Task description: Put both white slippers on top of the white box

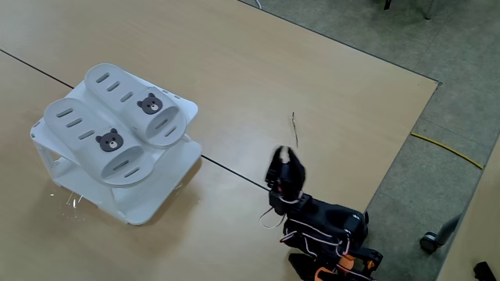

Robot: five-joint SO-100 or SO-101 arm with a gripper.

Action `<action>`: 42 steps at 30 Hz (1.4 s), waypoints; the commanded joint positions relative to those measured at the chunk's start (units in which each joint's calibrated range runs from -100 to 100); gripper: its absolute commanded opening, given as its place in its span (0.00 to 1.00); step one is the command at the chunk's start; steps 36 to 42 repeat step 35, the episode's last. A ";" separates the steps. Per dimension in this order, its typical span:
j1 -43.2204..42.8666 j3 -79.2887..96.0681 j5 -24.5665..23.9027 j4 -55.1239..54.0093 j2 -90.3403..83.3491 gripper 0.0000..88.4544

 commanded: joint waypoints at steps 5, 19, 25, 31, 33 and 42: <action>-0.65 0.90 0.42 -0.77 -21.52 0.01; -0.65 0.72 0.42 -0.77 -33.38 0.01; -0.65 0.72 0.42 -0.77 -33.30 0.01; -0.65 0.72 0.42 -0.77 -33.30 0.01; -0.65 0.72 0.42 -0.77 -33.30 0.01; -0.65 0.72 0.42 -0.77 -33.30 0.01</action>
